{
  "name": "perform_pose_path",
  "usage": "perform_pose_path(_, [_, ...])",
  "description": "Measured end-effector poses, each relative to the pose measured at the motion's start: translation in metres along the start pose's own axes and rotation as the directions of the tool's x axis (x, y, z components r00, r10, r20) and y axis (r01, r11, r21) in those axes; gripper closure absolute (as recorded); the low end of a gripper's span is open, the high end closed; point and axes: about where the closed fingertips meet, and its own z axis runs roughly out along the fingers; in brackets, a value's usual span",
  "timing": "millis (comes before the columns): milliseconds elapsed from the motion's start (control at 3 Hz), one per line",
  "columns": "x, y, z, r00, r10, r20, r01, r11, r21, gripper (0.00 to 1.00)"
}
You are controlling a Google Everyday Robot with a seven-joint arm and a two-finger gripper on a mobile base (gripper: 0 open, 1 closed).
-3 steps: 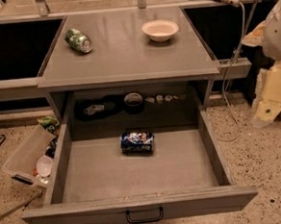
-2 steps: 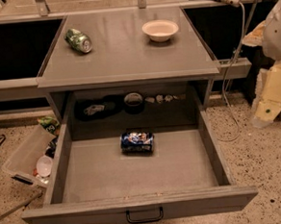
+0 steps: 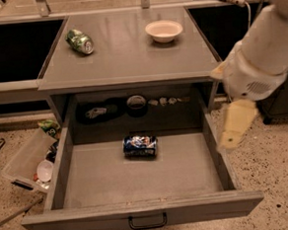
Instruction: Pick pepsi can from top drawer and place on counter
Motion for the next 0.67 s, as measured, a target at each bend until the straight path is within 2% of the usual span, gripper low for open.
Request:
perform_pose_path(333, [-0.023,0.005,0.08,0.998,-0.02,0.064,0.022,0.9989,-0.04,0.0])
perform_pose_path(667, [-0.046,0.005,0.152,0.984,-0.035,0.174,0.047,0.997,-0.061,0.0])
